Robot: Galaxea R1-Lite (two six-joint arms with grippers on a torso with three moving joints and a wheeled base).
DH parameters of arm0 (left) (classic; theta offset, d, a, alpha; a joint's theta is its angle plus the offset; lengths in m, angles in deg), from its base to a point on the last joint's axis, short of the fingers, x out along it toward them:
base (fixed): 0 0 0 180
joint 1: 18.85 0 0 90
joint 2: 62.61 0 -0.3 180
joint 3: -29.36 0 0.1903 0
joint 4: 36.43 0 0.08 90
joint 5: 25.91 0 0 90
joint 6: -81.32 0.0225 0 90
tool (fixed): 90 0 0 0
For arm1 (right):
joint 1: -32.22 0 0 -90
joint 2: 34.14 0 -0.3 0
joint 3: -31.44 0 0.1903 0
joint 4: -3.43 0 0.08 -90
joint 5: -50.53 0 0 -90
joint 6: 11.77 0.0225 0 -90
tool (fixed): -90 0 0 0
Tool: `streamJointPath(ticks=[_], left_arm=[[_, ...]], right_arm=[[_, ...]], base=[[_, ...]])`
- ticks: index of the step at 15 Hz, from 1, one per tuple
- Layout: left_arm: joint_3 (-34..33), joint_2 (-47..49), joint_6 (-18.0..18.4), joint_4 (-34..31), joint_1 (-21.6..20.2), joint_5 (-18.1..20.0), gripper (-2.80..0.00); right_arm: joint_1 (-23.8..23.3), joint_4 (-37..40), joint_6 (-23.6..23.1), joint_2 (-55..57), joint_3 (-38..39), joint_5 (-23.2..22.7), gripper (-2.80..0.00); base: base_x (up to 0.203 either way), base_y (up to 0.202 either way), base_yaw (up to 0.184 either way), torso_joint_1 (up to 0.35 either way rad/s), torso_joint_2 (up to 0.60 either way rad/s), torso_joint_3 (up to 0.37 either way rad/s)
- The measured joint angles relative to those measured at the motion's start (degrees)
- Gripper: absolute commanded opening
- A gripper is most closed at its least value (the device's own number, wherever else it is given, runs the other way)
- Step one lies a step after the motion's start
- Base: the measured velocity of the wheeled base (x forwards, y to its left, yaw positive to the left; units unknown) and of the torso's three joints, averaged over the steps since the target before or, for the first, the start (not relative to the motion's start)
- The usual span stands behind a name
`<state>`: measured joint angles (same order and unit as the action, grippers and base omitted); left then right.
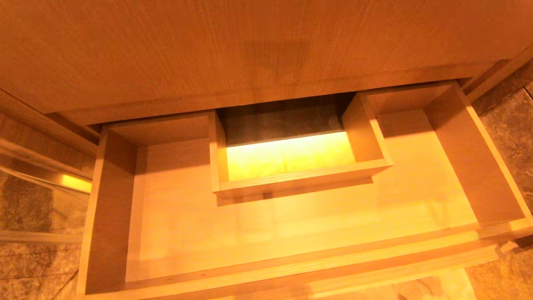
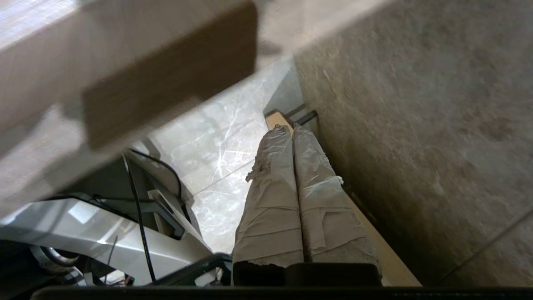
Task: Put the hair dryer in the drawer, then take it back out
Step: Close the drawer
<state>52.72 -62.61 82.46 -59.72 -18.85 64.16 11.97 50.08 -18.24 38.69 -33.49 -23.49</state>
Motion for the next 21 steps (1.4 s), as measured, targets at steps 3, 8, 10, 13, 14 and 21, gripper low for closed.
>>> streamJointPath(ticks=[3,8,10,13,14,21], left_arm=[[0.0,0.0,0.0,0.0,0.0,0.0,-2.8],[0.0,0.0,0.0,0.0,0.0,0.0,-2.8],[0.0,0.0,0.0,0.0,0.0,0.0,-2.8],[0.0,0.0,0.0,0.0,0.0,0.0,-2.8],[0.0,0.0,0.0,0.0,0.0,0.0,-2.8],[0.0,0.0,0.0,0.0,0.0,0.0,-2.8]], right_arm=[[0.9,-3.9,0.0,1.1,0.9,0.0,-2.8],[1.2,-5.7,0.0,2.1,1.2,0.1,-2.8],[1.2,-5.7,0.0,2.2,1.4,0.1,-2.8],[1.2,-5.8,0.1,2.2,1.5,0.1,-2.8],[1.2,-5.8,0.1,2.2,1.5,0.1,-2.8],[1.2,-8.0,0.4,2.3,2.0,0.2,-2.8]], base=[[0.0,0.0,0.0,0.0,0.0,0.0],[0.0,0.0,0.0,0.0,0.0,0.0],[0.0,0.0,0.0,0.0,0.0,0.0],[0.0,0.0,0.0,0.0,0.0,0.0],[0.0,0.0,0.0,0.0,0.0,0.0],[0.0,0.0,0.0,0.0,0.0,0.0]])
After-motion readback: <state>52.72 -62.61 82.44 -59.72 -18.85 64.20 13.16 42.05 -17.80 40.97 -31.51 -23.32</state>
